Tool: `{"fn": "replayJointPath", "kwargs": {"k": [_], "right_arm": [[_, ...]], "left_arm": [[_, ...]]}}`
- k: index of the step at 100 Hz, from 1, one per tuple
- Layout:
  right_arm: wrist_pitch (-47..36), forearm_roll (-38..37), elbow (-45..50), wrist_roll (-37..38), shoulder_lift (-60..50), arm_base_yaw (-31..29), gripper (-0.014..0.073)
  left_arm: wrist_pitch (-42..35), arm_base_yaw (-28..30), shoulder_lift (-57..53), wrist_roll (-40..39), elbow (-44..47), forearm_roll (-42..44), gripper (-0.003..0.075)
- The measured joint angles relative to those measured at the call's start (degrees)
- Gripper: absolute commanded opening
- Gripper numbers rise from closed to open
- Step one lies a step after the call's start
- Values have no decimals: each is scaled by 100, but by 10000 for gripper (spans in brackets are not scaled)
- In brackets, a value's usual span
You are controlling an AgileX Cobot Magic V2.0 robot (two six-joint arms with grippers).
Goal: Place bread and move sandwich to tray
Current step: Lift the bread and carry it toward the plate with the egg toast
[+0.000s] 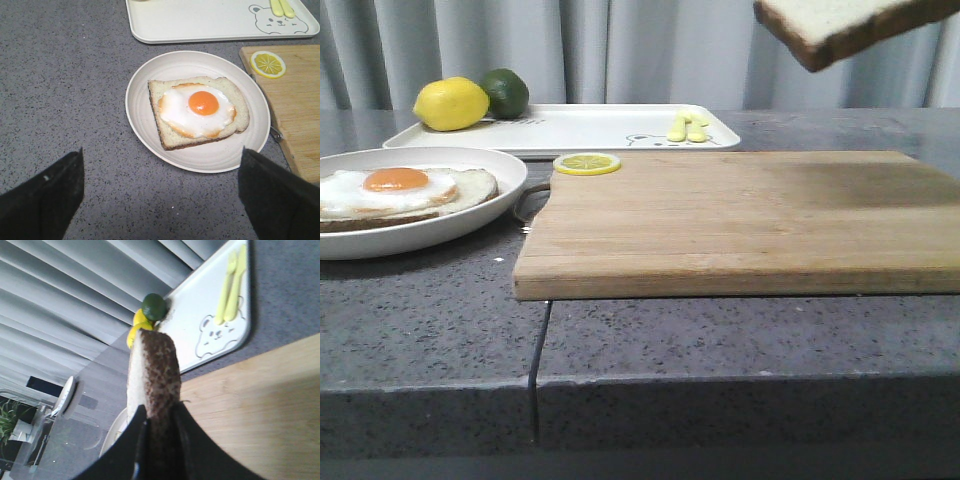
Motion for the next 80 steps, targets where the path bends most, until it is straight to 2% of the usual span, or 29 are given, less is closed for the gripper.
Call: {"fn": "replayJointPath", "kwargs": {"k": [20,45,80], "right_arm": [[-1001,657,0,13,-35,1292,-58],[-2614,823,-333,-5,33,2960,-58],[-3371,940,-1445,202,1087,4512,-58]], "left_arm": [[0,0,0,0,0,0,585],[0,0,0,0,0,0,585],[0,0,0,0,0,0,585]]}}
